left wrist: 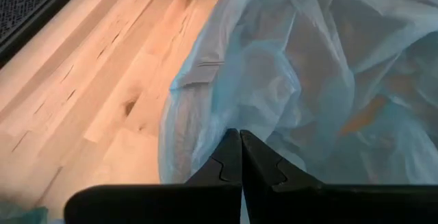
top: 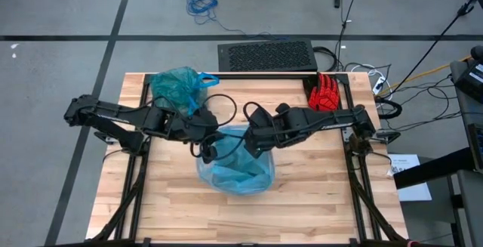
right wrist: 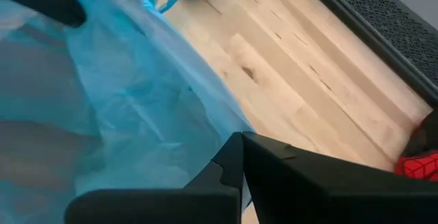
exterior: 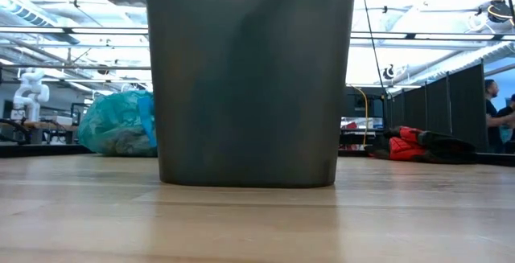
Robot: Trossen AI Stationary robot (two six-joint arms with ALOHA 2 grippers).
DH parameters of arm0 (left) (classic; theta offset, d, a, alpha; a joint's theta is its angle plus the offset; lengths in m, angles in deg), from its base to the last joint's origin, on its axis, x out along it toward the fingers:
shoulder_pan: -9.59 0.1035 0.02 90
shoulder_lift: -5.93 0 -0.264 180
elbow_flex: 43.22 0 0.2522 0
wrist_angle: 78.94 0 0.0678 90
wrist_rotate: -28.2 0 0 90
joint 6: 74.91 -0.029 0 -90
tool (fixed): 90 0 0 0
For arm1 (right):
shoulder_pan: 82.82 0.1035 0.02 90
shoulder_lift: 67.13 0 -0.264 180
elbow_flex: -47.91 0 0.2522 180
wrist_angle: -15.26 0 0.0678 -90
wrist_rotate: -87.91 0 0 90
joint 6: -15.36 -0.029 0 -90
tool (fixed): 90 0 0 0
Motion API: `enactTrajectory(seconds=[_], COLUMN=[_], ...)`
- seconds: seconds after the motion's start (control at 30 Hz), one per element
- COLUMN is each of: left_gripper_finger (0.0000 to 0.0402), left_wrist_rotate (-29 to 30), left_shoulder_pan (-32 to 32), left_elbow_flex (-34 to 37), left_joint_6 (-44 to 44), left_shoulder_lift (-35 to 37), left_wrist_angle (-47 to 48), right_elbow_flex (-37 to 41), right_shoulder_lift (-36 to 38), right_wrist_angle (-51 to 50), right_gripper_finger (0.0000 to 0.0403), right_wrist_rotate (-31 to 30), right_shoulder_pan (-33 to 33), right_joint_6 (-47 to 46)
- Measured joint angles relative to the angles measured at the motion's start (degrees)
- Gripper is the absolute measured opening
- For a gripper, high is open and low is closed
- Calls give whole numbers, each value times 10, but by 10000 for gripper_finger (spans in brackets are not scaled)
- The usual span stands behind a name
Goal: Place trash/remove bag and relplace
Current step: Insert the new blue trash bag into the trash bin
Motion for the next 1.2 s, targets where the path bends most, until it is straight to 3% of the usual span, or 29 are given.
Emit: enactTrajectory(seconds=[0.27,0.5,1.2], left_gripper_finger=[0,0,0], left_wrist_rotate=[0,-1,3], left_shoulder_pan=[0,0,0], left_elbow_flex=[0,0,11], left_joint_6=[1,1,12], left_shoulder_lift=[0,0,2], left_wrist_angle=[23,36,38], right_elbow_flex=[4,65,213], right_shoulder_lift=[0,25,75], right_wrist_angle=[1,0,60], right_gripper_finger=[0,0,0], right_wrist_rotate=[54,113,168], right_shoulder_pan=[-39,-66,-83], right_joint_6=[75,143,161])
